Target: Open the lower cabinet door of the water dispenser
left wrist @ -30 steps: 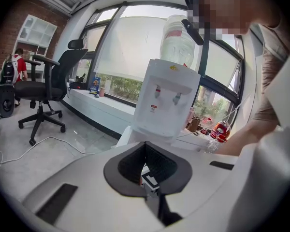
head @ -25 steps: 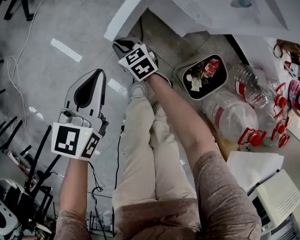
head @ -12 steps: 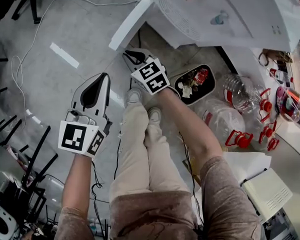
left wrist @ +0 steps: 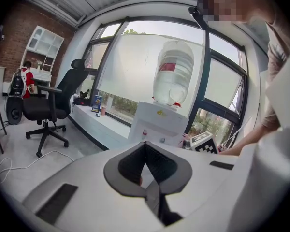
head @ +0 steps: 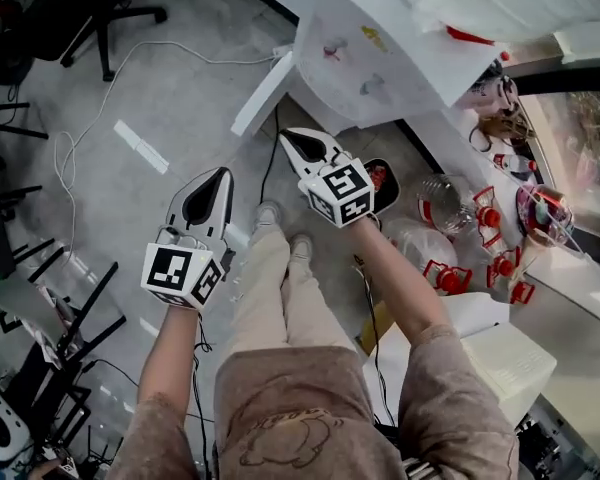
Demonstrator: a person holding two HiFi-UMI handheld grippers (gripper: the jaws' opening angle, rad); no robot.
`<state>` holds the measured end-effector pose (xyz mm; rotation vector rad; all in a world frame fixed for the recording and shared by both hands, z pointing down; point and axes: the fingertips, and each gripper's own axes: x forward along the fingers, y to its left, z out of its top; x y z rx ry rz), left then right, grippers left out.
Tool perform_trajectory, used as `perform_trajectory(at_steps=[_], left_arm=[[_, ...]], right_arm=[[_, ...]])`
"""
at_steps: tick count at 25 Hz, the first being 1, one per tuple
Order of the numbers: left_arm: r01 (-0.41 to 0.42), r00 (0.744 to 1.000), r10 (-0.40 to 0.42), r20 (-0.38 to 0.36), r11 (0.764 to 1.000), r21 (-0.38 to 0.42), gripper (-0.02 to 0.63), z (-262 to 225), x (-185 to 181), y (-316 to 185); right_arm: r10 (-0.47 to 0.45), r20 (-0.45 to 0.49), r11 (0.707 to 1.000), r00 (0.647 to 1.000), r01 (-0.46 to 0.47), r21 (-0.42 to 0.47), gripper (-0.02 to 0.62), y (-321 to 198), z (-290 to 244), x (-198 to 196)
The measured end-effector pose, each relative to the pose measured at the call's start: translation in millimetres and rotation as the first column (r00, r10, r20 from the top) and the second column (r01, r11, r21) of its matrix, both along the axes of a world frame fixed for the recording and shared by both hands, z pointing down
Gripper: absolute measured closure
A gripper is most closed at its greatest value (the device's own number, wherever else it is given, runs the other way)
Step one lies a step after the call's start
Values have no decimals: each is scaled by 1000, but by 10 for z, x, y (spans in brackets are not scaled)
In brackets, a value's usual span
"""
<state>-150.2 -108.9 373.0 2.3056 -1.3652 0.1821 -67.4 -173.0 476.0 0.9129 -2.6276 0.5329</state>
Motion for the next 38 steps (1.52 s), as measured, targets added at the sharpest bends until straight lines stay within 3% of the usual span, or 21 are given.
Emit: perform_trajectory(at_steps=[7, 14, 22, 26, 34, 38], left_arm=[[-66, 998, 66, -5, 997, 39, 594, -971, 273, 212], [-138, 989, 140, -37, 989, 59, 594, -1688, 635, 510], [-213, 976, 217, -33, 974, 82, 594, -2067, 882, 771], [-248, 967, 254, -38, 962, 113, 594, -2190, 916, 797], [-280, 956, 289, -46, 949, 148, 594, -2354, 986, 687], [-318, 943, 330, -42, 933, 171, 594, -2429, 1140, 614]], right_arm=[[-31, 85, 993, 996, 21, 116, 588, 323, -1529, 296], [106, 184, 982, 977, -132, 137, 589, 681, -2554, 782], [202, 221, 952, 954, -245, 184, 588, 1013, -3133, 1160], [249, 234, 920, 940, -305, 247, 588, 1071, -3404, 1293], [300, 168, 878, 939, -340, 335, 588, 1369, -3760, 1386], [365, 188, 855, 912, -409, 320, 588, 1557, -3813, 1561]])
